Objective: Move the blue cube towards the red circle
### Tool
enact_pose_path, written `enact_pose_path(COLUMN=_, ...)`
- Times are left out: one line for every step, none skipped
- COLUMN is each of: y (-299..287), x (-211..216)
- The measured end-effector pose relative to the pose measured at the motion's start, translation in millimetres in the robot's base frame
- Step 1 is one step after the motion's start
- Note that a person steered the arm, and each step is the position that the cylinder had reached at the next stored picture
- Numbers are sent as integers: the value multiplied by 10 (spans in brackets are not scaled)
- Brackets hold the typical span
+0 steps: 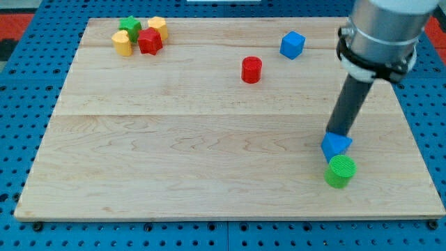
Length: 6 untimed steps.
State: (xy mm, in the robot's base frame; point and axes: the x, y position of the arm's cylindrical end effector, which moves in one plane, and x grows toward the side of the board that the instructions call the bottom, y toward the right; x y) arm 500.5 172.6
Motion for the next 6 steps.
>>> enact_pose_path(y=-26, x=104)
enact_pose_path(y=-15, x=83)
enact_pose_path(y=129, x=-575)
enact_pose_path(y=252, x=-1365)
enact_pose_path(y=653, x=-1835)
enact_pose_path(y=402, x=-2208)
